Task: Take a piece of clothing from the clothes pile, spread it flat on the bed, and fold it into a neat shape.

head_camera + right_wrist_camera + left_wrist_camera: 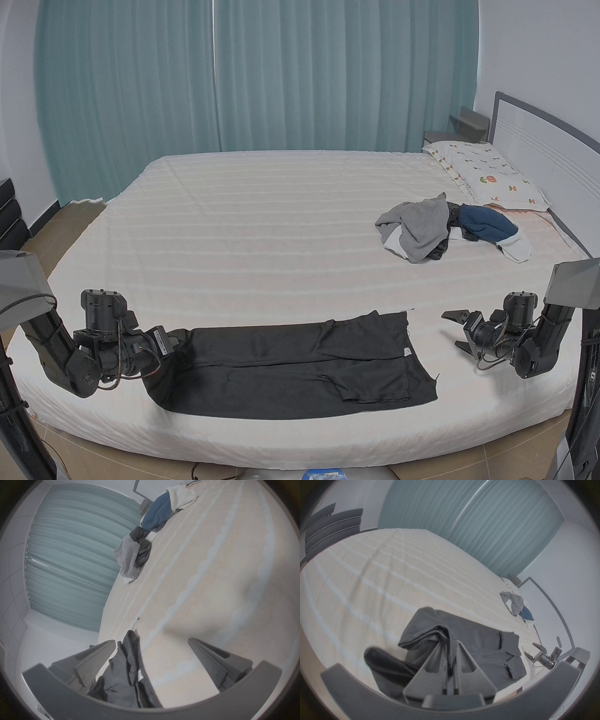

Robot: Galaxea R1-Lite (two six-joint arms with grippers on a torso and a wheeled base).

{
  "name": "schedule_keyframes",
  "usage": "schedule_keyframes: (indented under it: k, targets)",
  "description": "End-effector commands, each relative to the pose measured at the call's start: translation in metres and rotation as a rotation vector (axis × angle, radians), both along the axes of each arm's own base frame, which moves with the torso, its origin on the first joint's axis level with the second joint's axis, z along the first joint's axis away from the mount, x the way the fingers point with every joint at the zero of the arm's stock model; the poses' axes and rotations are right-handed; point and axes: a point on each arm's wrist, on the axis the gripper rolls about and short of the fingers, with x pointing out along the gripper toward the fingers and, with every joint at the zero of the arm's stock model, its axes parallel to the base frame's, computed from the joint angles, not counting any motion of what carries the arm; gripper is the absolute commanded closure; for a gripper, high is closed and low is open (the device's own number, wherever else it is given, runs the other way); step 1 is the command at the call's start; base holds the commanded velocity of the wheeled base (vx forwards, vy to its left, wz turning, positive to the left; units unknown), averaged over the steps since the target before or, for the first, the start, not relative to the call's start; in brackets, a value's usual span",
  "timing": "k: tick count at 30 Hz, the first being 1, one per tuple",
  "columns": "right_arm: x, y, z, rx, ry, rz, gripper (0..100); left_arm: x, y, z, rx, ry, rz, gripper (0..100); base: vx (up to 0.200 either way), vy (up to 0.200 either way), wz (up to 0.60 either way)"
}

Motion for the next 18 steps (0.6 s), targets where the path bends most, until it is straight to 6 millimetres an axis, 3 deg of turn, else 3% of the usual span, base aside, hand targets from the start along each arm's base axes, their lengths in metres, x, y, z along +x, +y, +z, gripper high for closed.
schedule_keyframes:
  k: [1, 18]
  targets:
    - [0.0, 0.0, -0.001, 0.0, 0.001, 0.002, 0, 0.001, -0.023, 0.028, 0.013, -0.04, -0.031, 100, 0.0, -0.2, 0.0]
    - [0.0, 0.001, -0.001, -0.001, 0.003, 0.002, 0, 0.018, -0.102, 0.058, -0.004, 0.11, -0.102, 100, 0.0, -0.2, 0.0]
